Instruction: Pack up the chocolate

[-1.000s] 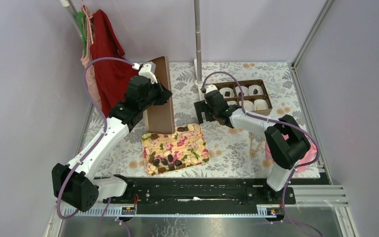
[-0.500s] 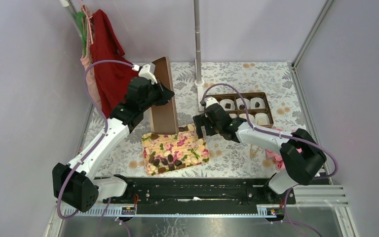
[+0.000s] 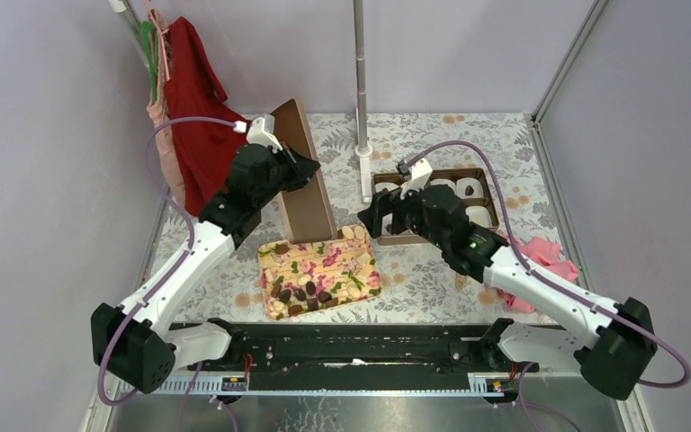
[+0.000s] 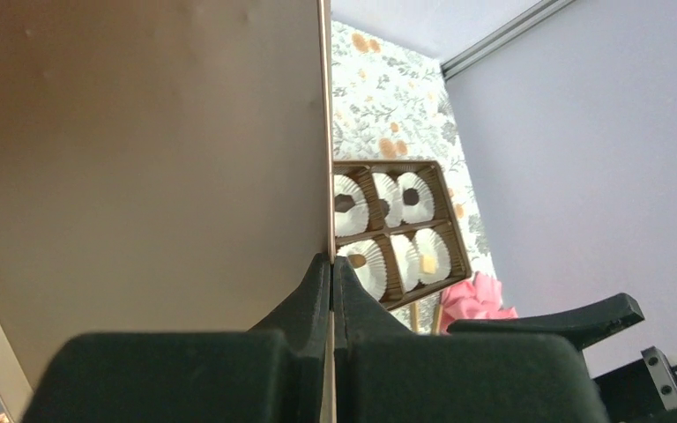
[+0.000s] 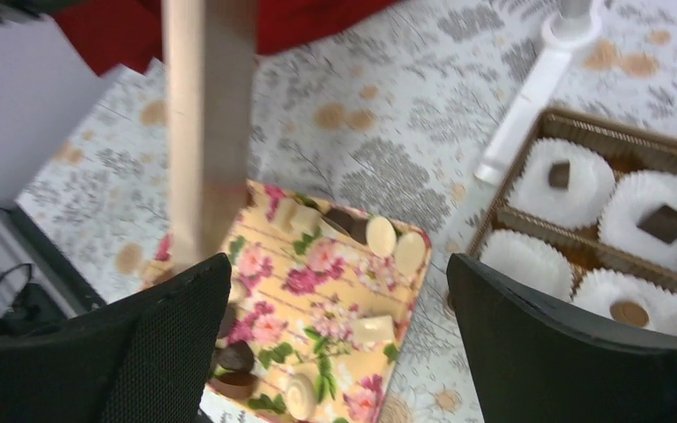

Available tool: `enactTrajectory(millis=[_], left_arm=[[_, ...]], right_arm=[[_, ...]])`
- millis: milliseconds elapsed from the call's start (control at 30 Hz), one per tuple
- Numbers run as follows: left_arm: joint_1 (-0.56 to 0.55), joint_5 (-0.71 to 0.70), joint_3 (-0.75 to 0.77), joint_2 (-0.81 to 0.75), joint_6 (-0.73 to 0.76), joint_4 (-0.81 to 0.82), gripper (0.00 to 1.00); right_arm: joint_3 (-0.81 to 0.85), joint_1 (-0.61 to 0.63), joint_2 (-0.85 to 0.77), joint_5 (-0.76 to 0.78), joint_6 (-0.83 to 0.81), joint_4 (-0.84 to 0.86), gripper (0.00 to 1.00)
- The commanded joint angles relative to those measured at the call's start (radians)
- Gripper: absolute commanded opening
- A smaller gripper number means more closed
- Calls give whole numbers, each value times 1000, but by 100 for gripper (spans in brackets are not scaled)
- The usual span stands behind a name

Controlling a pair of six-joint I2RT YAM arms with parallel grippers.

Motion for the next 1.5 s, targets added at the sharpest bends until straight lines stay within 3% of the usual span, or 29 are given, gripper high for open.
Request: enactTrajectory(millis=[0,233,567,733,933,1000,1200,1333,1467], left_arm=[[-35,-89,5,-24,-68,176,0],[-108,-189,49,7,-91,198,0],[-171,-235,119,64,-93,241,0],[-188,-244,119,63,-90,253,0],[-193,-236,100,39,-85,257,0],[-193,-228,92,27,-84,259,0],[-193,-197,92,-14,-59,215,15],[-192,-204,103,-60,-26,138,26],[-182,-214,95,-114,-14,52,46]], right_arm=[[-15,9,-54,-98,-21,177,100],[101,10,40,-153,-25,180,99],[211,12,210,-171,-54,155,80],[232,13,240,-135,-117,101,64],[230,13,246,-88,-209,71,24],[221,12,236,-71,-241,78,16],[153,13,172,49,-389,165,1],[86,12,122,110,-522,257,0],[53,12,97,167,-665,311,0]])
